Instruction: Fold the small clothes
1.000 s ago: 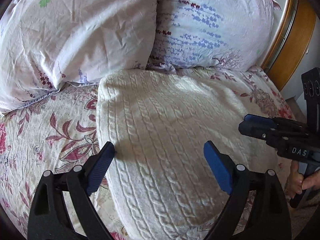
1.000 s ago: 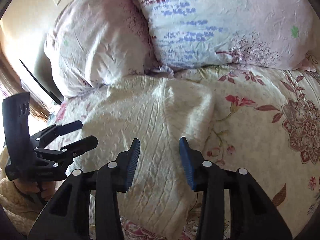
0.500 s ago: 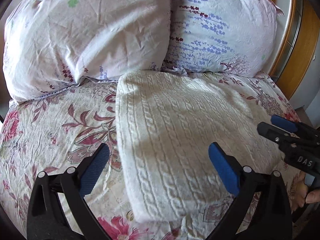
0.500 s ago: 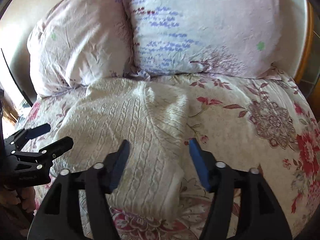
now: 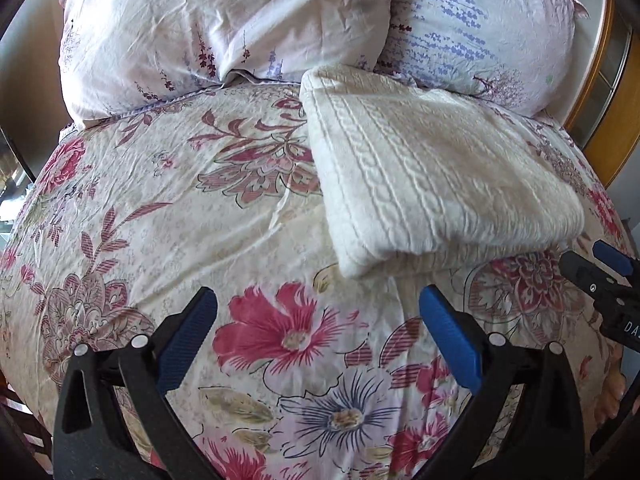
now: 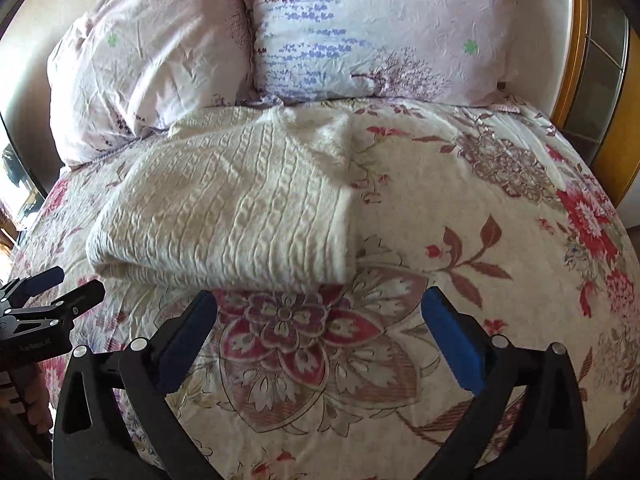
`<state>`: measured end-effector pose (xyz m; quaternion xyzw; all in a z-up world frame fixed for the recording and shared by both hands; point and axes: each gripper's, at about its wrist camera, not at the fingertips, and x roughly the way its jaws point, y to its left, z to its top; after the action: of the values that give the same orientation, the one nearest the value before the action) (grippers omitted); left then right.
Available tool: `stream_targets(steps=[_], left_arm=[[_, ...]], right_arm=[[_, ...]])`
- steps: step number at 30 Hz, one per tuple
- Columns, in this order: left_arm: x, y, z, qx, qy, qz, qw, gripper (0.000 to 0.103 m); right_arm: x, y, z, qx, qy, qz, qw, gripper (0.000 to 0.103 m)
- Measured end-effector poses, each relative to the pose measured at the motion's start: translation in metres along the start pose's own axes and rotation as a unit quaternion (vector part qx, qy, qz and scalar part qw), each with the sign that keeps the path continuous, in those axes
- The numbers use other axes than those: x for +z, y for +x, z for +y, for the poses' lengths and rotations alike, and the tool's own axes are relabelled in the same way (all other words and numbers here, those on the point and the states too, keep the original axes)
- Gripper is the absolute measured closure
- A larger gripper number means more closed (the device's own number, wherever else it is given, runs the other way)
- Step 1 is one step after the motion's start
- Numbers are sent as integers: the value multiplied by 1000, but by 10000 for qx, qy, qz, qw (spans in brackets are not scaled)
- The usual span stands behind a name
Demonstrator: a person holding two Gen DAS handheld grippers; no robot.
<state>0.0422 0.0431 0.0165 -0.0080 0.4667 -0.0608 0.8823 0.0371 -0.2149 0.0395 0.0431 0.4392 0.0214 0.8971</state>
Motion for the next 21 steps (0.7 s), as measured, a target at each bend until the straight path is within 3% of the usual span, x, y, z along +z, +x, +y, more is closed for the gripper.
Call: stream_targets(steps=[6,21], left_arm=[[-13,14,-5,73,132,252,9996,2],[-13,19,-6,164,1,243,9996,2]], right_arm=[[-13,18,19,-17,-133,401,9991,1],[-19,27,23,-271,-248,444,9983,1]])
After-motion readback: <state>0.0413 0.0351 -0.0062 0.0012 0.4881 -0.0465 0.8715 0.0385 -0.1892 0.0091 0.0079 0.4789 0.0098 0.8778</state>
